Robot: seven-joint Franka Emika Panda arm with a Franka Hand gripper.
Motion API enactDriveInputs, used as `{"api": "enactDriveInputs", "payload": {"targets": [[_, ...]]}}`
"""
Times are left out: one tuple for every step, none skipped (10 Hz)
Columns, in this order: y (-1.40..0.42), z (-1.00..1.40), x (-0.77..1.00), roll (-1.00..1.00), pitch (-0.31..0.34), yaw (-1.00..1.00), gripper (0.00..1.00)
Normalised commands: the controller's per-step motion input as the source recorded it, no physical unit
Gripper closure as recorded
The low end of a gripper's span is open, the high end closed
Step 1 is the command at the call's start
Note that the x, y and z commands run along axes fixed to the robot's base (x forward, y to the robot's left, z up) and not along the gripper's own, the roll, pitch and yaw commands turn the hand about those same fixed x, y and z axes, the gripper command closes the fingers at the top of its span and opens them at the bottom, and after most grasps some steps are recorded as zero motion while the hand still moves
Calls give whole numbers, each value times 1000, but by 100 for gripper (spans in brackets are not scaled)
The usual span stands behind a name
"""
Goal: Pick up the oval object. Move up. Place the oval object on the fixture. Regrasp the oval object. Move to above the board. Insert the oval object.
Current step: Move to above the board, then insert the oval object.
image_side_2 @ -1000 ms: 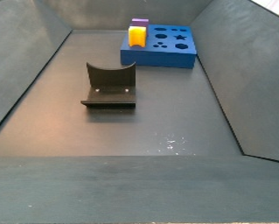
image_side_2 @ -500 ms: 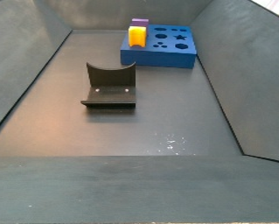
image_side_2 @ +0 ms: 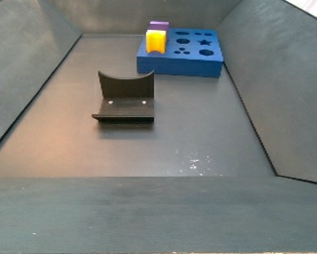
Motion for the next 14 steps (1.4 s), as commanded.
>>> {"api": "enactDriveInputs", "payload": {"targets": [[-229,-14,-2,-377,-171,1000,100],[-125,-9,8,-363,-194,1000,100],[-16,5,-20,-338,-237,1000,100],[6,-1,-26,-330,-258,1000,100],[12,-6,-52,-311,-308,1000,100],[17,2,-64,-295,-343,1000,100],[24,-6,-70,-272,-401,1000,100],[23,-1,-72,-250,-438,1000,100],[22,-3,-69,-220,-504,1000,100],[19,-5,-64,-180,-517,935,100],[17,-5,-58,-100,-378,587,100],[16,-4,-48,-59,-270,363,100],[0,0,-54,0,0,0,100],[-77,-114,-686,34,0,-363,100]]}}
